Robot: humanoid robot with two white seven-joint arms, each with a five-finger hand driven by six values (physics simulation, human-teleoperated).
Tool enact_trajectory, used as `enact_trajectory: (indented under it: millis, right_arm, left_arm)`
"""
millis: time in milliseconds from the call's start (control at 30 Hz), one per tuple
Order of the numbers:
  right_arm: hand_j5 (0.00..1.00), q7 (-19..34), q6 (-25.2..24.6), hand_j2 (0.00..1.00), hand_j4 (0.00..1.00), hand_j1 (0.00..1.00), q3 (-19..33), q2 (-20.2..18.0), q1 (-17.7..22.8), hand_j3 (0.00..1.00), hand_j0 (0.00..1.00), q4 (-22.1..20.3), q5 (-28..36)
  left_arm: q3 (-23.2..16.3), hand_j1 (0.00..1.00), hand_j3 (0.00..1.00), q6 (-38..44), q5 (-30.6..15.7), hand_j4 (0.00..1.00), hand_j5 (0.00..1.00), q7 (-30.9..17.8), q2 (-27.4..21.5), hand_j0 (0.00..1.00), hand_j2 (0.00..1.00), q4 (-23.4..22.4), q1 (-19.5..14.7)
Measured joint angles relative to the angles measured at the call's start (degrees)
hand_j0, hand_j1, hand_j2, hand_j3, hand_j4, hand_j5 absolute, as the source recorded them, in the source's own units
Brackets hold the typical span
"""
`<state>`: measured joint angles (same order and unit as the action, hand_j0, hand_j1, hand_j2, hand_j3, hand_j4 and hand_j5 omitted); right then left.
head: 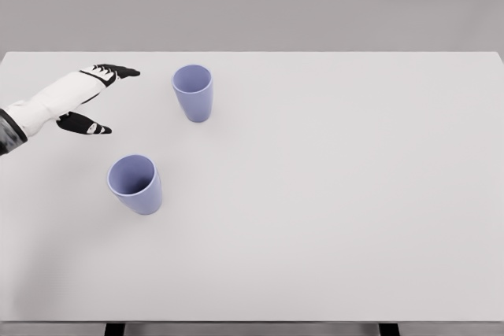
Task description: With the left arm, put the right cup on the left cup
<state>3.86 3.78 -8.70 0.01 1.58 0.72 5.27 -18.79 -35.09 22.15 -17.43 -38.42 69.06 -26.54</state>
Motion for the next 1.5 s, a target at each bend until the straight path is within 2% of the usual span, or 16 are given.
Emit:
enact_trajectory:
  millis: [333, 467, 567, 600, 700, 800, 867, 1067, 1100, 1133, 1167, 1333, 1500]
  right_arm:
    - [1.00, 0.0, 0.0, 1.00, 1.00, 1.00, 0.0, 0.0, 0.0, 1.00, 1.00, 0.0, 0.0]
    - [1.00, 0.0, 0.0, 1.00, 1.00, 1.00, 0.0, 0.0, 0.0, 1.00, 1.00, 0.0, 0.0]
    - [1.00, 0.0, 0.0, 1.00, 1.00, 1.00, 0.0, 0.0, 0.0, 1.00, 1.00, 0.0, 0.0]
    - [1.00, 0.0, 0.0, 1.00, 1.00, 1.00, 0.0, 0.0, 0.0, 1.00, 1.00, 0.0, 0.0]
    - [1.00, 0.0, 0.0, 1.00, 1.00, 1.00, 0.0, 0.0, 0.0, 1.00, 1.00, 0.0, 0.0]
    - [1.00, 0.0, 0.0, 1.00, 1.00, 1.00, 0.0, 0.0, 0.0, 1.00, 1.00, 0.0, 0.0]
    - [1.00, 0.0, 0.0, 1.00, 1.00, 1.00, 0.0, 0.0, 0.0, 1.00, 1.00, 0.0, 0.0]
    - [1.00, 0.0, 0.0, 1.00, 1.00, 1.00, 0.0, 0.0, 0.0, 1.00, 1.00, 0.0, 0.0]
    - [1.00, 0.0, 0.0, 1.00, 1.00, 1.00, 0.0, 0.0, 0.0, 1.00, 1.00, 0.0, 0.0]
    - [1.00, 0.0, 0.0, 1.00, 1.00, 1.00, 0.0, 0.0, 0.0, 1.00, 1.00, 0.0, -0.1]
    - [1.00, 0.0, 0.0, 1.00, 1.00, 1.00, 0.0, 0.0, 0.0, 1.00, 1.00, 0.1, 0.0]
    - [1.00, 0.0, 0.0, 1.00, 1.00, 1.00, 0.0, 0.0, 0.0, 1.00, 1.00, 0.1, 0.0]
    - [1.00, 0.0, 0.0, 1.00, 1.00, 1.00, 0.0, 0.0, 0.0, 1.00, 1.00, 0.0, -0.1]
  left_arm:
    - [0.1, 1.00, 1.00, 0.0, -0.1, 1.00, 1.00, 0.0, 0.2, 1.00, 1.00, -0.8, -1.1]
    - [0.0, 1.00, 1.00, 0.1, -0.1, 1.00, 1.00, -3.7, 1.5, 1.00, 1.00, -6.3, -7.7]
    - [-0.2, 1.00, 1.00, 0.0, 0.1, 1.00, 1.00, -5.7, 2.7, 1.00, 1.00, -9.5, -8.7]
    - [-0.3, 1.00, 1.00, -0.2, 0.7, 1.00, 1.00, -6.1, 3.2, 1.00, 1.00, -10.8, -11.9]
    - [-0.2, 1.00, 1.00, 0.1, -0.1, 1.00, 1.00, -6.6, 5.0, 1.00, 1.00, -16.0, -16.8]
    - [-0.4, 1.00, 1.00, 0.0, 0.2, 1.00, 1.00, -6.8, 6.9, 1.00, 1.00, -19.8, -17.4]
    - [-1.1, 1.00, 1.00, 0.0, 0.3, 1.00, 1.00, -6.9, 8.2, 1.00, 1.00, -21.2, -20.5]
    - [-4.2, 1.00, 1.00, 0.7, 0.2, 1.00, 1.00, -7.0, 10.4, 1.00, 1.00, -22.7, -22.9]
    - [-4.7, 1.00, 1.00, 1.9, 0.1, 1.00, 1.00, -7.5, 10.8, 1.00, 1.00, -22.8, -24.7]
    - [-5.3, 0.97, 0.97, 3.3, 0.0, 0.97, 0.97, -8.2, 11.2, 0.97, 0.97, -22.9, -24.7]
    - [-5.7, 0.97, 0.97, 4.7, -0.3, 0.97, 0.97, -9.6, 11.5, 0.97, 0.97, -23.4, -26.2]
    - [-6.7, 0.99, 0.99, 10.7, -1.1, 0.99, 0.99, -14.6, 12.8, 0.99, 0.99, -25.1, -26.8]
    - [-8.6, 1.00, 1.00, 12.9, -1.3, 1.00, 1.00, -16.9, 14.4, 1.00, 1.00, -28.0, -30.6]
